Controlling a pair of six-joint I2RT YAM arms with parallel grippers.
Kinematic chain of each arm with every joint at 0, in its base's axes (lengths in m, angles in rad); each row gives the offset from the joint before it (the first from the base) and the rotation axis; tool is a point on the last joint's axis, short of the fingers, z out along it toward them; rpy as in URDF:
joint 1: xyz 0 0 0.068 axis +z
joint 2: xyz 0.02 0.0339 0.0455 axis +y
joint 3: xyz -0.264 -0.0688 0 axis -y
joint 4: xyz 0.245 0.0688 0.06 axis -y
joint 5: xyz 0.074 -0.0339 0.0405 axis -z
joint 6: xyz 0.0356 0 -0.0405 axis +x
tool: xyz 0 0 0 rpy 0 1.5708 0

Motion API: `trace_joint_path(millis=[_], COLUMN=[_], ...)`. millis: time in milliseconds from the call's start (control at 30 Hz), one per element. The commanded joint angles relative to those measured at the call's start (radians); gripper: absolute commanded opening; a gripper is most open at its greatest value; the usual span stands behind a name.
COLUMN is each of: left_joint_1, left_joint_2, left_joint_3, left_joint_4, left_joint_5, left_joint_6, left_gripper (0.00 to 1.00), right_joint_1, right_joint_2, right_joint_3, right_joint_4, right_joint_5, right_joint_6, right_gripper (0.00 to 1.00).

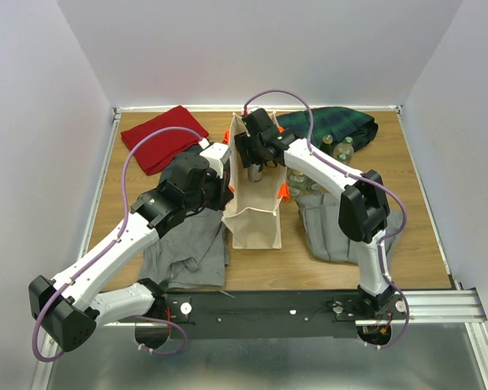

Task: Take the beverage out of the canvas bag
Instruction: Take out the drink from the canvas bag.

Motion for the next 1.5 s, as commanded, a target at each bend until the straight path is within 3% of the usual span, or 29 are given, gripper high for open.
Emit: trace_joint_path(millis=[0, 67, 167, 300, 467, 567, 600, 700, 1467], left_joint_1=[0.002, 0.002, 0.002, 0.002, 0.002, 0.002, 0.002, 0.002, 0.002], left_joint_2=[-0.01, -0.008, -0.008, -0.007, -0.007, -0.007, -0.007, -0.007, -0.011], left_joint_3=[-0.013, -0.012, -0.012, -0.01, -0.012, -0.009, -0.009, -0.009, -0.009], left_joint_4=[-0.014, -0.014, -0.014, -0.016, -0.014, -0.016, -0.014, -0.014, -0.022], left_joint_5=[0.018, 0.02, 0.021, 0.021, 0.021, 0.023, 0.021, 0.023, 0.017], left_joint_6=[-0.004, -0.004, -0.004, -0.004, -0.004, -0.004, -0.004, -0.004, -0.001], left_gripper=[0.0, 0.0, 0.0, 0.0, 0.0, 0.0, 0.0, 0.0, 0.0], right_joint_1=[0.007, 0.007, 0.007, 0.007, 0.007, 0.007, 0.007, 0.007, 0.007], right_joint_2=[0.057, 0.061, 0.064, 0.072, 0.073, 0.077, 0.077, 0.072, -0.086], right_joint_3=[-0.022, -0.022, -0.025, -0.022, -0.019, -0.016, -0.016, -0.009, 0.165], right_joint_4=[-0.09, -0.092, -0.095, -0.104, -0.11, -0.117, -0.117, -0.121, -0.156], right_joint_5=[-0.045, -0.043, -0.051, -0.055, -0.06, -0.063, -0.068, -0.066, -0.034], right_joint_6=[0.014, 0.014, 0.014, 0.015, 0.011, 0.009, 0.007, 0.003, -0.005], right_gripper=[0.75, 0.75, 0.67, 0.51, 0.46, 0.31, 0.19, 0.01, 0.01])
